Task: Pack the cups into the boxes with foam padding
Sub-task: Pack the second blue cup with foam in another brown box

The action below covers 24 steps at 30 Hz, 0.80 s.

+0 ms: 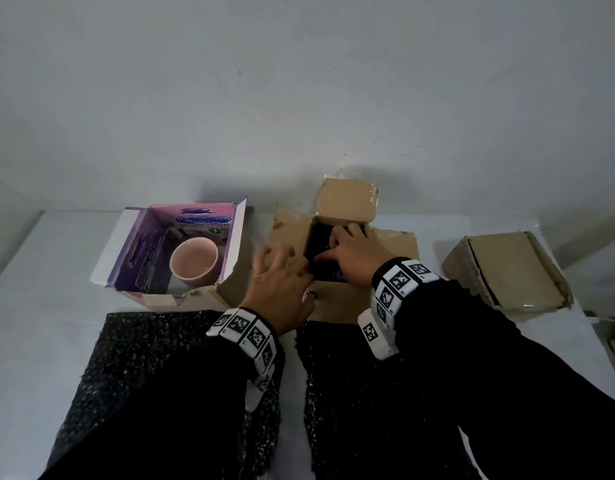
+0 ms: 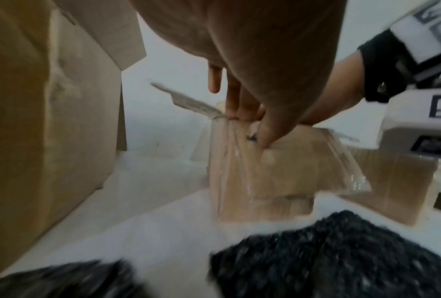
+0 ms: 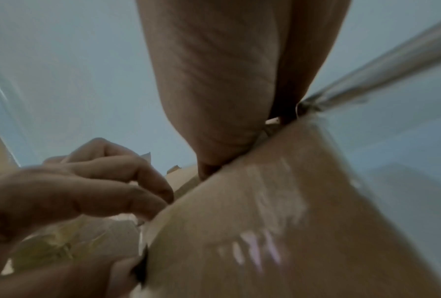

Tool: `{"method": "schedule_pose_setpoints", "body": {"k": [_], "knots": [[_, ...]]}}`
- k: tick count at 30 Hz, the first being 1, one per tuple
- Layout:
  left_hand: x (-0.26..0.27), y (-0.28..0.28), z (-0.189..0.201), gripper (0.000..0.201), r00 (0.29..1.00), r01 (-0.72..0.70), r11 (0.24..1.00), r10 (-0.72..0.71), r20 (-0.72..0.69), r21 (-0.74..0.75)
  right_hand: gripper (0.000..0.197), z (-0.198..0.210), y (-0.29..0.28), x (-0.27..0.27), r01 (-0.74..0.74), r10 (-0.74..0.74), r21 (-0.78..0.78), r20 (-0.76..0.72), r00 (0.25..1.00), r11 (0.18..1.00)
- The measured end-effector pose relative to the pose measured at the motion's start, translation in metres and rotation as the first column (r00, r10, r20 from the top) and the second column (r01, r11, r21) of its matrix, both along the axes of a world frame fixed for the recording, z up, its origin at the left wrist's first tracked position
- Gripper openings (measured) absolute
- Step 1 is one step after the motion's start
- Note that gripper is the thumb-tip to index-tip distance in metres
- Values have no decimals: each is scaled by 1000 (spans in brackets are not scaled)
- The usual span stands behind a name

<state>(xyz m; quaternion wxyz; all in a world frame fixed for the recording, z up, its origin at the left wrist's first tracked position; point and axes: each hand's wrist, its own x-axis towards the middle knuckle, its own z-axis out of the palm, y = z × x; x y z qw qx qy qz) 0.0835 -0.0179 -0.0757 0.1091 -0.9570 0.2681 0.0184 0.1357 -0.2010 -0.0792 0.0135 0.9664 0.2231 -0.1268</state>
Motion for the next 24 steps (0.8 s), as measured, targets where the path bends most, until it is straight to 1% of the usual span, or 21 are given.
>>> {"method": "schedule_pose_setpoints", "body": {"k": [3, 5, 7, 10, 12, 14, 17, 19, 22, 24], "knots": [[6, -9, 13, 38, 999, 6, 1000, -5, -38, 12, 49, 1, 0, 2, -18, 16, -65, -36, 999, 998], [10, -12, 18, 45, 998, -8, 999, 11, -65, 52, 52, 2, -1, 2, -49, 47, -76, -32, 998, 996], [11, -17, 18, 48, 995, 7, 995, 3, -95, 104, 51, 0, -6, -1, -50, 50, 8, -3, 999, 999], [9, -24, 14, 49, 994, 24, 987, -5, -113, 160, 37, -10, -16, -10, -23, 3, 183, 107, 994, 983], [8, -28, 14, 50, 993, 19, 985, 0, -116, 169, 26, -18, -23, -14, 13, -52, 246, 155, 987, 969], [8, -29, 14, 48, 992, 14, 986, 7, -127, 168, 22, -23, -27, -17, 42, -95, 263, 191, 977, 964], [12, -26, 15, 45, 989, 5, 989, 17, -144, 148, 29, -26, -31, -16, 81, -155, 311, 224, 962, 947], [13, -22, 13, 43, 988, 6, 993, 13, -157, 122, 40, -27, -30, -14, 68, -147, 322, 226, 963, 944], [9, -16, 10, 45, 990, 9, 998, 0, -141, 61, 58, -25, -25, -9, -15, -31, 229, 197, 980, 973], [6, -13, 8, 51, 992, 0, 1000, 4, -123, 29, 60, -25, -22, -4, -41, 22, 122, 154, 988, 992]]}}
